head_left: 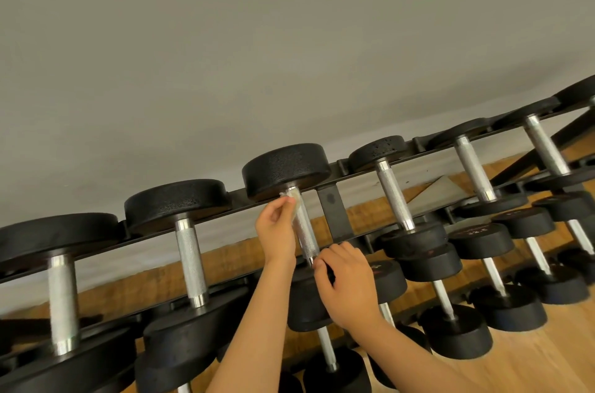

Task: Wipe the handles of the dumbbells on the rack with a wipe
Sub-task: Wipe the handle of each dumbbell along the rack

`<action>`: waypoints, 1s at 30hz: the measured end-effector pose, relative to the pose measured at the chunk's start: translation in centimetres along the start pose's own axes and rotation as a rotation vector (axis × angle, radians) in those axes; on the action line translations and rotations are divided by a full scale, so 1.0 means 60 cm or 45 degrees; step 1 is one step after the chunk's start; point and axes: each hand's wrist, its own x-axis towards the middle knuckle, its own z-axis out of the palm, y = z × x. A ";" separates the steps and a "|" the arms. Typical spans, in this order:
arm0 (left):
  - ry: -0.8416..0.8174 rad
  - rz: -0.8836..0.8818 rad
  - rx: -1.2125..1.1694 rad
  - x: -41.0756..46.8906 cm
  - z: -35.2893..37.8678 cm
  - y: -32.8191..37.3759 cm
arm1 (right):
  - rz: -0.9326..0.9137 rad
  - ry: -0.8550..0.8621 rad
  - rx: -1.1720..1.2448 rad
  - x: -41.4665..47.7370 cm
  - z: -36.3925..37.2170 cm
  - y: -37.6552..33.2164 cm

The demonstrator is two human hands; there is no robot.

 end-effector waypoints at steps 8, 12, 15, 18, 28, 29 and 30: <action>0.221 -0.135 0.018 0.002 0.036 0.004 | -0.007 0.023 -0.009 0.001 0.000 -0.001; 0.233 -0.109 -0.048 0.006 0.034 0.008 | -0.008 0.016 -0.004 0.001 0.000 0.000; 0.261 -0.045 -0.013 0.010 0.021 0.001 | -0.002 0.015 -0.001 0.000 0.000 -0.001; 0.246 -0.099 -0.024 0.014 0.019 0.004 | -0.014 0.020 0.001 0.000 0.000 -0.001; 0.209 -0.161 -0.039 0.025 0.013 0.001 | -0.010 0.027 0.017 -0.001 -0.002 -0.002; 0.190 -0.172 -0.047 0.026 0.012 0.001 | -0.011 0.028 0.020 -0.001 -0.002 -0.003; 0.150 -0.194 -0.050 0.027 0.011 0.001 | -0.012 0.027 0.023 -0.001 -0.003 -0.003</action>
